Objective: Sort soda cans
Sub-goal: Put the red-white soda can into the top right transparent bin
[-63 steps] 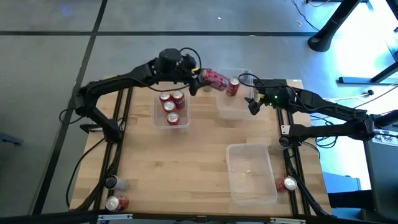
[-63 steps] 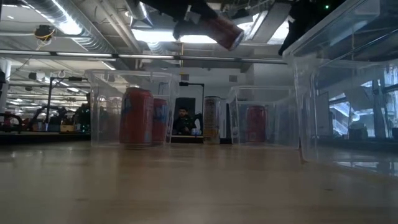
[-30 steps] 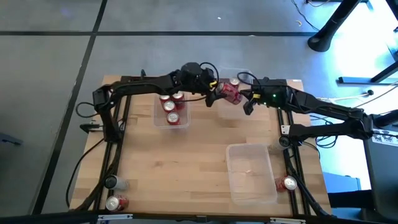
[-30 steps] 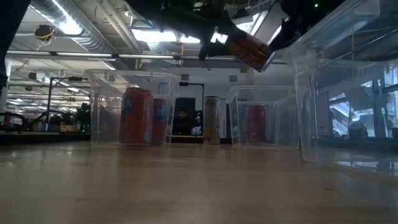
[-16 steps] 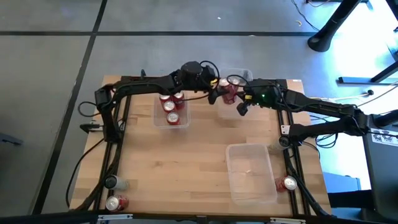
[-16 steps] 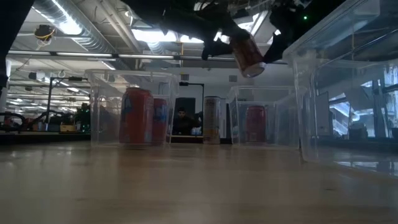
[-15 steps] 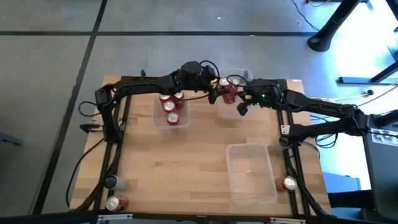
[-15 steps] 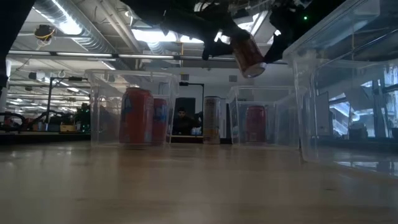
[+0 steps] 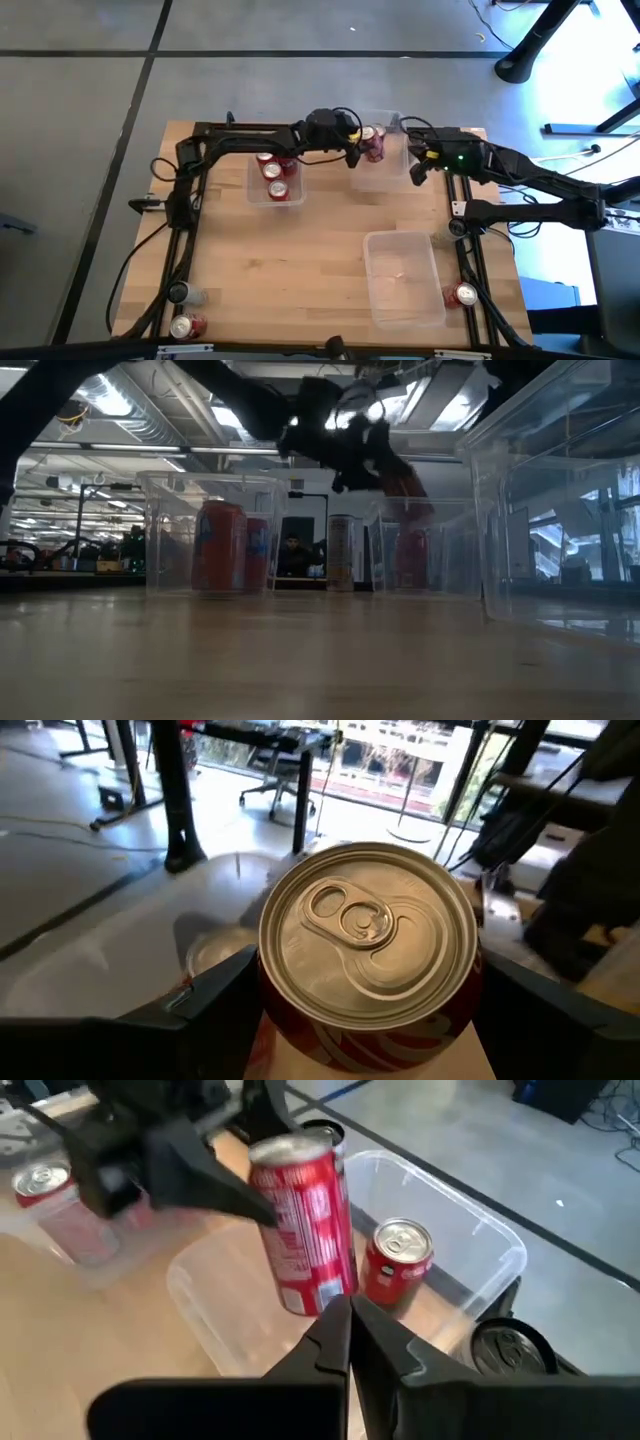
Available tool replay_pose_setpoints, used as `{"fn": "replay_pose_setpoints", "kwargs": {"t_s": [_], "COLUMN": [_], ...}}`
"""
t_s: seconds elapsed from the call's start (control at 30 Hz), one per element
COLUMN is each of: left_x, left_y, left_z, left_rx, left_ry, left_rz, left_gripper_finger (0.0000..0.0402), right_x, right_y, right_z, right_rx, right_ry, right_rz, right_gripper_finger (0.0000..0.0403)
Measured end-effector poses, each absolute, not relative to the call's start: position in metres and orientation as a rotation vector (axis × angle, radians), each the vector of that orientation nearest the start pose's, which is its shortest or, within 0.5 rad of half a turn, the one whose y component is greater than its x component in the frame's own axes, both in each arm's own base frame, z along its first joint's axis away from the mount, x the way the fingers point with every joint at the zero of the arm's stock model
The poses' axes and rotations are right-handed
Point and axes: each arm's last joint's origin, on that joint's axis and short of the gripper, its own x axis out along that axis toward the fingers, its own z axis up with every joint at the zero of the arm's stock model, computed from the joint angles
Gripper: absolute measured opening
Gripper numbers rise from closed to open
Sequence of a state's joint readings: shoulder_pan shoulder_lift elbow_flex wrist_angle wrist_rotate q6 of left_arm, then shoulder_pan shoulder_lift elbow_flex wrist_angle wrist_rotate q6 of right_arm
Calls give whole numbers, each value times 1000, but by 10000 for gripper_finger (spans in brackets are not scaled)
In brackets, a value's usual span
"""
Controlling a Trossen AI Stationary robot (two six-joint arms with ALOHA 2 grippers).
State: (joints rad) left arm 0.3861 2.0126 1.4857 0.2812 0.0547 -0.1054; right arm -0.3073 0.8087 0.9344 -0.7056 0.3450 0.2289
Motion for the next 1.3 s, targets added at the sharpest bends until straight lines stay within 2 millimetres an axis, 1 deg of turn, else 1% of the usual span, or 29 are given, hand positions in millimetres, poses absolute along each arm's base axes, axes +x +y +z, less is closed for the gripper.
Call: {"fn": "replay_pose_setpoints", "kwargs": {"t_s": [0.1, 0.27, 0.4, 0.57, 0.73, 0.87, 0.93, 1.03, 1.17, 1.23, 1.3], "left_x": [440, 445, 448, 449, 450, 457, 463, 469, 473, 475, 475], "left_y": [177, 179, 179, 178, 176, 175, 171, 167, 167, 168, 170], "left_z": [229, 211, 205, 203, 205, 218, 232, 258, 288, 298, 301], "left_rx": [-174, -174, -153, -106, -108, -124, -108, -66, -44, -33, -33], "left_ry": [254, 279, 288, 306, 280, 303, 357, 394, 345, 313, 308], "left_rz": [352, 363, 361, 351, 359, 361, 366, 432, 446, 450, 453], "left_gripper_finger": [292, 292, 292, 292, 292, 292, 292, 292, 292, 292, 292], "right_x": [138, 136, 136, 138, 139, 139, 139, 139, 139, 139, 139], "right_y": [-54, -53, -54, -54, -55, -55, -55, -54, -55, -55, -55], "right_z": [334, 334, 331, 317, 302, 299, 299, 299, 299, 298, 298], "right_rx": [210, 216, 219, 230, 249, 249, 249, 246, 235, 230, 230], "right_ry": [511, 511, 512, 555, 590, 605, 606, 606, 611, 614, 615], "right_rz": [-702, -704, -705, -712, -722, -723, -723, -722, -720, -719, -719], "right_gripper_finger": [9, 10, 10, 10, 10, 10, 10, 10, 10, 10, 10]}}
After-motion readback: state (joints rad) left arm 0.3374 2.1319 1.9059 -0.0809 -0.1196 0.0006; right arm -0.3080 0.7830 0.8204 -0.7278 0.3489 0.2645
